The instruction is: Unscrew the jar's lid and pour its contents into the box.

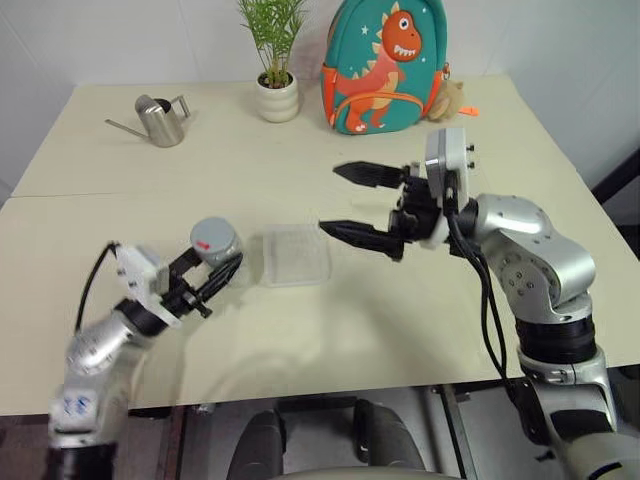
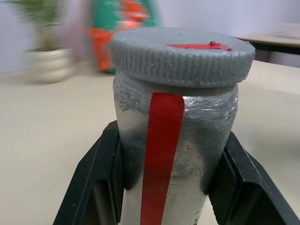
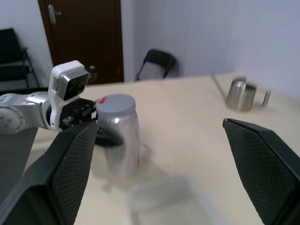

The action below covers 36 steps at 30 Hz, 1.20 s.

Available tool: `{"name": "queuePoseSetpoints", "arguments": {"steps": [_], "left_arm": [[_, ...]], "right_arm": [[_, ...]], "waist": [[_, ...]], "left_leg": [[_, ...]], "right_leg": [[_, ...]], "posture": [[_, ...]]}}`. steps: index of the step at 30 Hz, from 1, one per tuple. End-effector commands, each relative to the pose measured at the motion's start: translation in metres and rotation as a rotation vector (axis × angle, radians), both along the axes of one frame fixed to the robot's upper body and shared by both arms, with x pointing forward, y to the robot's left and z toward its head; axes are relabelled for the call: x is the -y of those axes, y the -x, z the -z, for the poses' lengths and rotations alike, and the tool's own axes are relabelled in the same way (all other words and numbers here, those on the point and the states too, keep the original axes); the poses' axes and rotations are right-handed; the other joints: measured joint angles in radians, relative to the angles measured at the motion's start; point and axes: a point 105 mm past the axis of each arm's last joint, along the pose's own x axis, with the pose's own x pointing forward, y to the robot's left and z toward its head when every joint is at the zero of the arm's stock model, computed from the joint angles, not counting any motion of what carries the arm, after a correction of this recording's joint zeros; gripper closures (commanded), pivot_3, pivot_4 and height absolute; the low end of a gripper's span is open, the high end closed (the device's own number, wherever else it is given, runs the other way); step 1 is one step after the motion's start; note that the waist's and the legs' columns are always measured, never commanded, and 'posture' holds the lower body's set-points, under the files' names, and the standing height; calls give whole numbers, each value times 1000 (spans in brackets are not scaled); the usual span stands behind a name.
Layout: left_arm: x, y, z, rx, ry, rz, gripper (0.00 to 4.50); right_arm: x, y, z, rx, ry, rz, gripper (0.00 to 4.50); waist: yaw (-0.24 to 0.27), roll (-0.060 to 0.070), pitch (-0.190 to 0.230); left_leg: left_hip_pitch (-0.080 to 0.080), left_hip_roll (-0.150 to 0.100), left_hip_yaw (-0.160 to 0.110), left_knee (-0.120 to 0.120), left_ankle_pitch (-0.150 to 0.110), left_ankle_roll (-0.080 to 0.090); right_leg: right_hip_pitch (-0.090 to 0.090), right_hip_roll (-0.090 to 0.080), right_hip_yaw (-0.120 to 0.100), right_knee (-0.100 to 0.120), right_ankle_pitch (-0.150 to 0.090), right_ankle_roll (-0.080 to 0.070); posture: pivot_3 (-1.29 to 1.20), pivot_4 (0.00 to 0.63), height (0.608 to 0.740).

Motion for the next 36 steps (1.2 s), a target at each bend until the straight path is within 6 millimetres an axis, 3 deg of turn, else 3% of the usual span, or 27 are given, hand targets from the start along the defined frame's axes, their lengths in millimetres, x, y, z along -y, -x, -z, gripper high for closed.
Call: {"name": "queuePoseSetpoints", "arguments": {"steps": [1, 3, 6, 10, 22, 30, 33, 36], "left_arm": [[19, 2, -16, -70, -44, 211, 2623], [25, -2, -21, -88, -64, 256, 2623], [29, -14, -28, -74, -66, 249, 2623], [40, -15, -27, -73, -73, 315, 2623], [52, -15, -25, -55, -44, 343, 2623], [52, -14, -29, -43, -39, 335, 2623], [53, -12, -29, -43, -36, 338, 2623], [54, -11, -30, -40, -32, 341, 2623]], "right_arm": [[-25, 9, -14, 26, -17, -32, 0], [-33, 9, -16, 23, -17, -34, 0], [-49, 13, -16, -1, 0, -66, 0], [-63, 8, -7, -19, 48, -43, 0], [-64, -5, 3, -27, 107, 0, 0], [-66, -1, 9, -59, 104, -35, 0], [-68, 2, 11, -71, 102, -52, 584], [-69, 5, 13, -78, 106, -69, 1612]], "waist": [[-1, 0, 0], [0, 0, 0], [1, 0, 0], [0, 0, 0], [0, 0, 0], [0, 0, 0], [0, 0, 0], [0, 0, 0]], "left_leg": [[0, 0, 0, -1, 0, 0], [-1, 0, 0, -2, 0, 0], [-2, 0, 0, -4, -1, 1], [-3, 0, 1, -4, -3, 3], [-3, 1, 4, -8, -3, 4], [-3, 1, 4, -8, -3, 4], [-3, 1, 4, -8, -3, 4], [-3, 1, 4, -8, -3, 4]], "right_leg": [[0, 0, 0, 0, 0, 0], [-1, 1, 0, 0, 7, 12], [-1, 1, 0, 0, 8, 14], [-3, 1, -1, -1, 7, 15], [-5, 1, -1, -1, 7, 15], [-5, 1, -1, -1, 7, 15], [-5, 1, -1, -1, 7, 15], [-5, 1, -1, -1, 7, 15]], "posture": [[0, 150, 740], [0, 150, 740], [0, 150, 740], [0, 150, 740], [0, 150, 740], [0, 150, 740], [0, 150, 740], [0, 150, 740]]}}
